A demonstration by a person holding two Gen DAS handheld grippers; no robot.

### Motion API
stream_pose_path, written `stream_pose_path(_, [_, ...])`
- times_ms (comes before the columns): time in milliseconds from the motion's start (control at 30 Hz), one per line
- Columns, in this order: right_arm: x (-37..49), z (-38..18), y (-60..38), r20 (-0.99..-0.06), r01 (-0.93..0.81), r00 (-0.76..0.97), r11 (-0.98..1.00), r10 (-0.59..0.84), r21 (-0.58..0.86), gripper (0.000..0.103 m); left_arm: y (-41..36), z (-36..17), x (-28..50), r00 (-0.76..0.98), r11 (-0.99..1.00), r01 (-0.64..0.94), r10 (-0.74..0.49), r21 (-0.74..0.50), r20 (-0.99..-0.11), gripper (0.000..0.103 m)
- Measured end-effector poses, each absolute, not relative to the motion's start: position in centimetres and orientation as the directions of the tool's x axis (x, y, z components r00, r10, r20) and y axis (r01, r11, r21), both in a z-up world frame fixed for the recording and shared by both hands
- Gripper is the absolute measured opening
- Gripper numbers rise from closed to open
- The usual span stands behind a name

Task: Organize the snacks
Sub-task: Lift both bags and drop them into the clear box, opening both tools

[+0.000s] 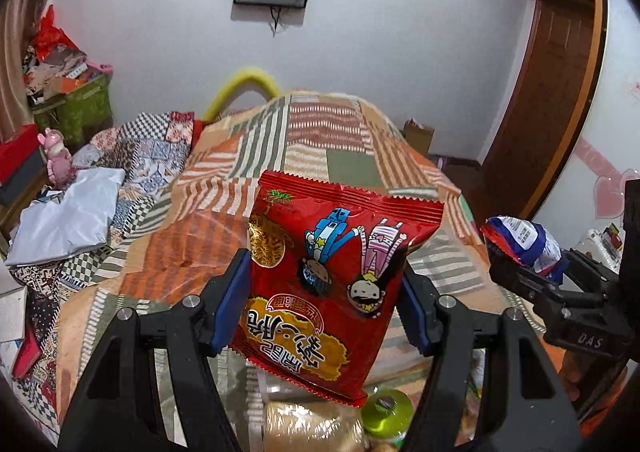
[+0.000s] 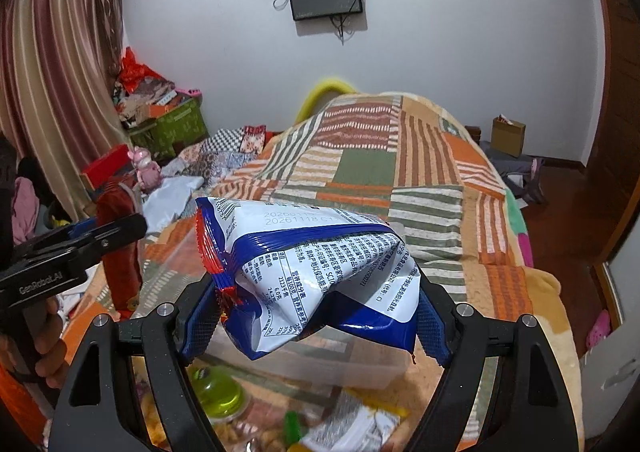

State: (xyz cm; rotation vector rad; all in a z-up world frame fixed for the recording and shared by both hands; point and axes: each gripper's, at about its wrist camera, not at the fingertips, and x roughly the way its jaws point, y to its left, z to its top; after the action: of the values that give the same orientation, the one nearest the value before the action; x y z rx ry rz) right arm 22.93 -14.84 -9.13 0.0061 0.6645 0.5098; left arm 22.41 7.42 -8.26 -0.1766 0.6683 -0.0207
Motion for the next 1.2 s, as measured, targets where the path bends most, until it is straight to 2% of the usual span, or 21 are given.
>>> stream_pose_path(167, [24.7,-10.7,-14.0,-0.63,-0.456,0.637,0.876,0.444,0.157,0.08,7.4,-9.9,25.4,0.743,0.982,-0.04,-0.094,-0.184,-0.663,0.066])
stream_pose_path(633, [26.7,-14.0,-11.4,-0.733,-0.498,0.548,0.861,0.403,0.101,0.08,5.5,-12.8,28.4,0.667,0.996,-0.023,-0.047,-0.084,-0.744,0.066])
stream_pose_path(767, [26.8,-14.7,-10.9,-0.755,-0.514,0.528,0.854,0.389,0.081,0.08,5.7,-13.9,29.2,0.624,0.992,-0.015,-0.086,-0.122,-0.776,0.066])
stream_pose_path(1200, [26.1,-15.1,-9.9,-0.783,-0.543,0.518,0.84,0.345,0.01,0.082,5.9,-13.0,28.2,0.637,0.992,-0.013,-0.091,-0.129,-0.765,0.066])
